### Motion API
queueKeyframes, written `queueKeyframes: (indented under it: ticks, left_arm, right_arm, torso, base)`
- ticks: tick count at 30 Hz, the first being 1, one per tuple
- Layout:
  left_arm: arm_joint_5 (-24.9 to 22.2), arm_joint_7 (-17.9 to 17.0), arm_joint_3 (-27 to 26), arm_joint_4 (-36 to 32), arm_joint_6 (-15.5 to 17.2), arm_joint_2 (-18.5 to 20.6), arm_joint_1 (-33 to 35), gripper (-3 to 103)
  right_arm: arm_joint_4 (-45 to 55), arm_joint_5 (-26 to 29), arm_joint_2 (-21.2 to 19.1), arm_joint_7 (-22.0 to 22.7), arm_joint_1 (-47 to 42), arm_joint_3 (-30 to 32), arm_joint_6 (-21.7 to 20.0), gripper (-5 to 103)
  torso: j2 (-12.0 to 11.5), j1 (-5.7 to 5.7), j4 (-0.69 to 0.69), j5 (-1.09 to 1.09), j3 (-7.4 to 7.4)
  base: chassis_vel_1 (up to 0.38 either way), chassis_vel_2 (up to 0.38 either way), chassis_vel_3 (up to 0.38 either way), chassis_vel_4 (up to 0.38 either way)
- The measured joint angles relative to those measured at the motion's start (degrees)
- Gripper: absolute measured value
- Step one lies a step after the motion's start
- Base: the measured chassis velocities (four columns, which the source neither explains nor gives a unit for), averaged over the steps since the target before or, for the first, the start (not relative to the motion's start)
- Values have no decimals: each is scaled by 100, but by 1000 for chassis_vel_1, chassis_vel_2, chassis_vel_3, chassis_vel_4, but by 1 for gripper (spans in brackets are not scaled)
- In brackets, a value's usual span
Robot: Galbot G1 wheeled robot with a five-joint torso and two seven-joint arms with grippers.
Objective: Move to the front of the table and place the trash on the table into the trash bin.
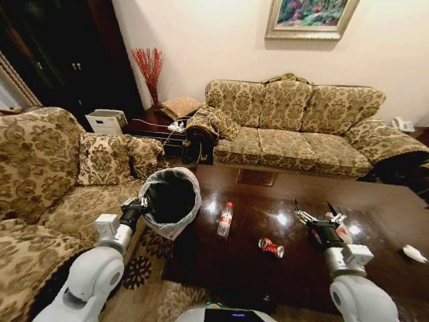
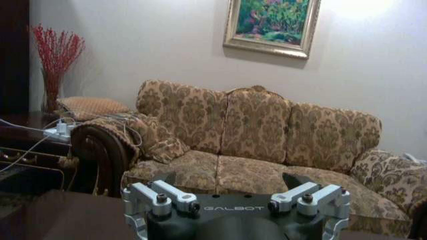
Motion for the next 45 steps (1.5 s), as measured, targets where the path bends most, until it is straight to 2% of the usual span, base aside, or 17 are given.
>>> queueKeyframes:
  ticks: [45]
  left_arm:
    - [-2, 0, 3, -2, 7, -2, 4, 3]
  right_arm:
    - [8, 1, 1, 4, -3, 1, -2, 100]
  torso:
    - [3, -8, 1, 1, -4]
  base:
    - [0, 0, 0, 0]
